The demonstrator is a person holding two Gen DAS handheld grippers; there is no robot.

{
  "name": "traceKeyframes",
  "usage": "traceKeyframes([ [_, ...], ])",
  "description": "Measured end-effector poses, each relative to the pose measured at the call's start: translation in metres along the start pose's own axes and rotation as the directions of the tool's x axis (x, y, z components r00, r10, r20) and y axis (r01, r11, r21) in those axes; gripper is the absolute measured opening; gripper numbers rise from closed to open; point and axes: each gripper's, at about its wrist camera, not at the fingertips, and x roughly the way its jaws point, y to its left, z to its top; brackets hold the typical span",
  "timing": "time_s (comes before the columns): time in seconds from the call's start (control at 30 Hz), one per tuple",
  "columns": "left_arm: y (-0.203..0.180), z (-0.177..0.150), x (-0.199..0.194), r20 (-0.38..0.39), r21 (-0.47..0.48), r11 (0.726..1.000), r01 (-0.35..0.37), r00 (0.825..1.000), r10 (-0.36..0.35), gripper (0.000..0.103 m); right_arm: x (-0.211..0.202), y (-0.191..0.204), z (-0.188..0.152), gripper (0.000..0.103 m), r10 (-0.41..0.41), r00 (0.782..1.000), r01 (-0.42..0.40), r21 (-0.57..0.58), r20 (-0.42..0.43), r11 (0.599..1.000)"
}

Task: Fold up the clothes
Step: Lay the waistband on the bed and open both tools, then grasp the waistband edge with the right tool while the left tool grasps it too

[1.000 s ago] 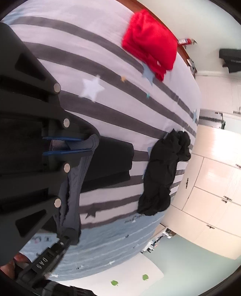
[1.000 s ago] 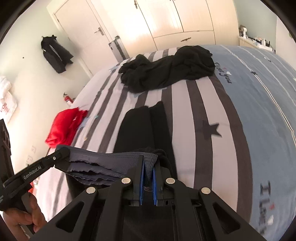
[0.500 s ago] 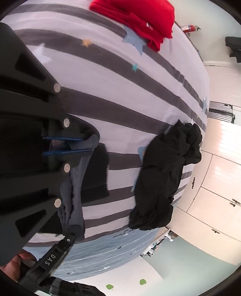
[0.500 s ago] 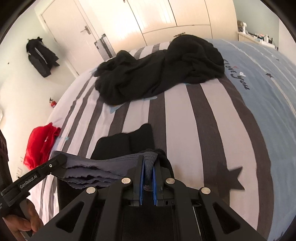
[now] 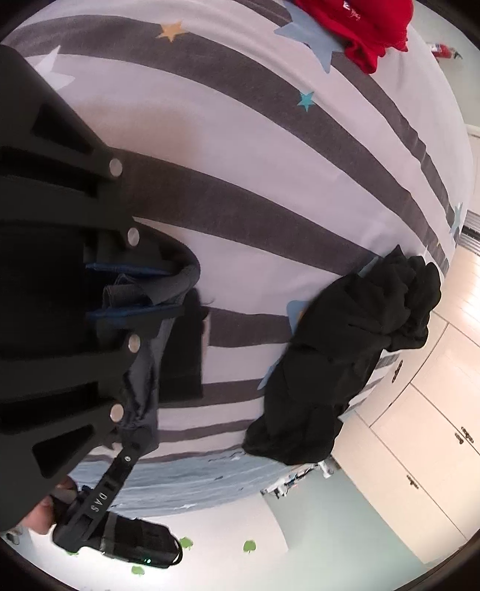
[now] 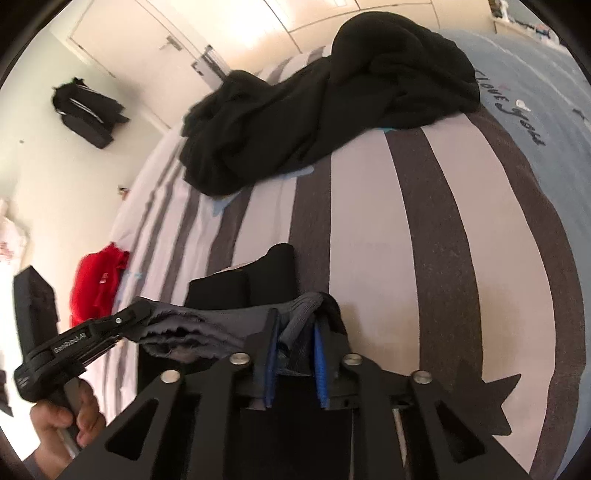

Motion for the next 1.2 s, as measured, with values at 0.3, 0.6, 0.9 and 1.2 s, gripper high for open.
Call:
traceKeyframes([
  [0.3,-0.018,-0.017,-0.049,0.148,0.132,0.991,0.008,0.989,-0.028,0.061,-0.042,0.017,-0.028,0.053,0.019,0.996,-0.006,-0.152,0.083,0.988],
  [0.6,-0.051,-0.018,0.028,0.042,0.324,0.94,-0.107,0.994,0.099,0.035,0.027,0.061,-0.029,0.042,-0.059,0.998,0.057,-0.251,-0.002,0.966],
  [0.9,-0.025,0.012,0.048,0.058,0.241,0.957,-0.163,0.986,0.153,0.035,0.06,0.045,0.018,0.021,-0.139,0.988,0.147,-0.164,0.06,0.975],
  [1.2,-0.003,0.005,0.015,0.076,0.213,0.974,-0.074,0.995,0.059,0.053,0.006,0.006,0.01,0.047,-0.114,0.985,0.125,-0.081,0.129,0.989],
])
